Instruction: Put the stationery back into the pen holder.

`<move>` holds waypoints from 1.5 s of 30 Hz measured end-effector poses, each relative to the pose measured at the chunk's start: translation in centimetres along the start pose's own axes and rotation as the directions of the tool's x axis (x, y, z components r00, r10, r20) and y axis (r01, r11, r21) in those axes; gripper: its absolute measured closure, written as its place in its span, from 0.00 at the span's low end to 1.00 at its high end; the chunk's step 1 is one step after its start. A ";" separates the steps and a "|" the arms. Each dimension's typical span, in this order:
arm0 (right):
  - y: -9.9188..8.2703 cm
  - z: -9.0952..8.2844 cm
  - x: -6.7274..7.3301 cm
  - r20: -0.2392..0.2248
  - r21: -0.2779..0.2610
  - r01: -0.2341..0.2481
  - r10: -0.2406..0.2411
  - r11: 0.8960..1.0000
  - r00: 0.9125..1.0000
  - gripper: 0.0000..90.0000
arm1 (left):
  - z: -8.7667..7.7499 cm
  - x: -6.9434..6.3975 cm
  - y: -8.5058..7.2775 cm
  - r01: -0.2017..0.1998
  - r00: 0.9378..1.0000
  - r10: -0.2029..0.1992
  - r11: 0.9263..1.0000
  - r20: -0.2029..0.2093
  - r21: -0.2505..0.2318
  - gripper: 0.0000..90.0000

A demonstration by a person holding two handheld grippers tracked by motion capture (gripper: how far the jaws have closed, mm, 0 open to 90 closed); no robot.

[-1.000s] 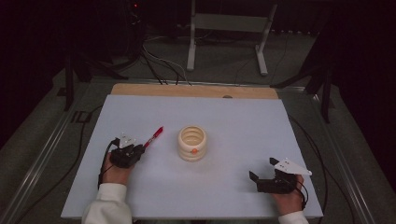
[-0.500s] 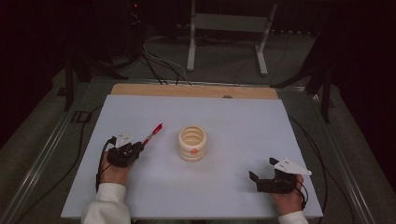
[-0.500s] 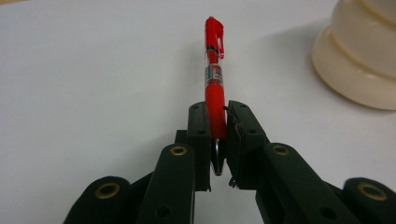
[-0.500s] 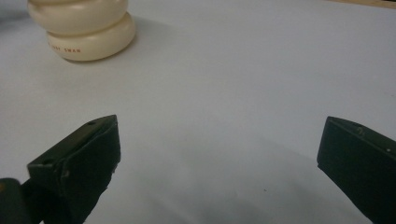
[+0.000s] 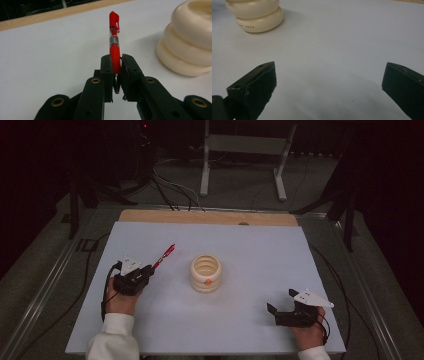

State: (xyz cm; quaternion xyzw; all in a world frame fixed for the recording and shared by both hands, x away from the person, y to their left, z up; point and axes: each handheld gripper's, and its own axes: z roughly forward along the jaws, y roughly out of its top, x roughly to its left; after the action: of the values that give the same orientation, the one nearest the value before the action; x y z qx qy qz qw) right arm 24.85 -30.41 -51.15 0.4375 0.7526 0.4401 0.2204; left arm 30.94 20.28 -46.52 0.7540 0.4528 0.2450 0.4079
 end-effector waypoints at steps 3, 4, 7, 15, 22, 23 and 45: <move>0.0 0.0 0.0 0.001 -0.002 0.000 0.000 1.000 1.000 0.00 | -0.4 -0.2 0.5 -0.009 1.000 0.009 1.000 0.007 -0.014 0.90; 0.0 0.0 0.0 0.001 -0.002 -0.002 0.002 1.000 1.000 0.00 | -0.5 -0.3 0.7 -0.013 1.000 0.013 1.000 0.013 -0.015 0.90; 0.0 0.0 -0.1 0.002 -0.002 0.000 0.000 1.000 1.000 0.00 | -0.8 -0.5 1.1 -0.029 0.999 0.029 0.999 0.016 -0.021 0.90; -0.1 -0.3 -0.1 0.006 -0.006 -0.006 0.006 1.000 1.000 0.00 | -1.7 -1.1 2.1 -0.056 0.998 0.058 0.997 0.037 -0.049 0.90; -0.1 -0.3 0.0 0.009 -0.004 -0.003 0.003 1.000 1.000 0.00 | -2.1 -1.6 2.5 -0.076 0.996 0.080 0.995 0.049 -0.067 0.91; -0.1 -0.3 0.0 0.010 -0.001 -0.004 0.004 1.000 1.000 0.00 | -2.1 -1.7 2.7 -0.069 0.995 0.074 0.995 0.067 -0.073 0.91; -0.1 -0.3 0.0 0.010 -0.002 -0.001 0.001 1.000 1.000 0.00 | -1.6 -4.1 3.8 -0.135 0.970 0.143 0.989 0.196 -0.055 0.90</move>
State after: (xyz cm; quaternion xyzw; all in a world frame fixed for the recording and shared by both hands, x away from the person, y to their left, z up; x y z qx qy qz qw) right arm 24.60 -30.52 -51.11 0.4401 0.7508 0.4386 0.2243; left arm 29.62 16.32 -42.47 0.7959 0.3506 0.2057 0.4487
